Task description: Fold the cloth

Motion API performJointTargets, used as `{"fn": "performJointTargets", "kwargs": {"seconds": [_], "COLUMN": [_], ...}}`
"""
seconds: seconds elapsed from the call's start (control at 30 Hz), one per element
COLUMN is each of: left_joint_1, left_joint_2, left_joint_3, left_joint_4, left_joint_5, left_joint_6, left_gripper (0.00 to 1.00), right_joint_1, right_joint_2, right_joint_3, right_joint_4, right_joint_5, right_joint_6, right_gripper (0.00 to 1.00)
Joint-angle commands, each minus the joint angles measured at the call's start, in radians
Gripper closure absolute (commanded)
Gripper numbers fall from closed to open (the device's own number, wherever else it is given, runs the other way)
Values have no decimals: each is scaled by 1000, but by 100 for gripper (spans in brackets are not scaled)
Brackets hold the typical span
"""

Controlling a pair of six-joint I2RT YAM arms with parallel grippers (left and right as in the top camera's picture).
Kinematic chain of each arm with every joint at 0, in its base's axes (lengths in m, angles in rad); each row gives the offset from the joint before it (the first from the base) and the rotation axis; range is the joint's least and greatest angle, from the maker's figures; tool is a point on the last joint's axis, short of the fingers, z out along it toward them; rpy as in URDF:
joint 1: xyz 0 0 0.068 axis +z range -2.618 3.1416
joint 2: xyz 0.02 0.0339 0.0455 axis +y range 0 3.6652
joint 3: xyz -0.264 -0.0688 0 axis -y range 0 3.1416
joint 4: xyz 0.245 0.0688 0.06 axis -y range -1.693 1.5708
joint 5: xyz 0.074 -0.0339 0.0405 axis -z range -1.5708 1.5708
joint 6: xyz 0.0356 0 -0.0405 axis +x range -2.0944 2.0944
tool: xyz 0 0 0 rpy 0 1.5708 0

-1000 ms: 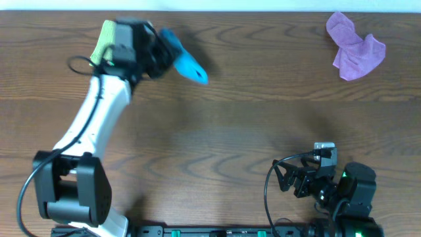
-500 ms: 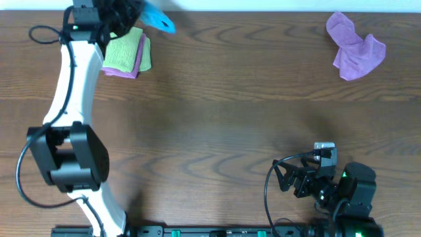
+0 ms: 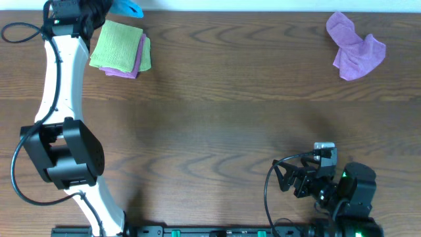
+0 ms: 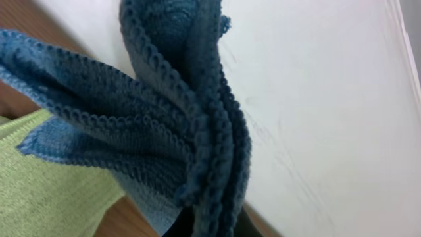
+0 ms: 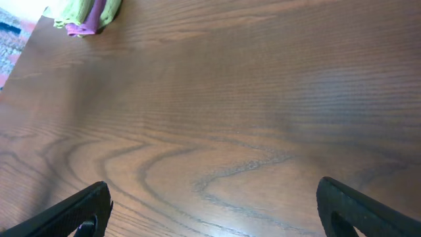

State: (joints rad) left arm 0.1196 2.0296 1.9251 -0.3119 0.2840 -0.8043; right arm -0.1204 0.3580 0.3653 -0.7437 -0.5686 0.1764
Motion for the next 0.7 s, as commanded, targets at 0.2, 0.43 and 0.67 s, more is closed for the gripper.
{"fn": "performJointTargets", "kwargs": {"seconds": [0.2,0.43,0.67], "left_joint_1": [-1,-2,-3], "left_joint_2": [77,128,158], "left_joint_3": [21,21,21], "left_joint_4": [67,82,71], "left_joint_5": [-109,-125,-130], "left_joint_6": [34,35,42], "left_gripper": [95,94,95], "right_joint_1": [-7,-7,-7], "right_joint_2": [-5,-5,-5], "right_joint_3": [-1,-1,-1], "right_joint_4": [-1,-1,-1], "right_joint_5": [-4,-4,-4], "right_joint_6": [10,10,10], "right_gripper": [1,1,1]}}
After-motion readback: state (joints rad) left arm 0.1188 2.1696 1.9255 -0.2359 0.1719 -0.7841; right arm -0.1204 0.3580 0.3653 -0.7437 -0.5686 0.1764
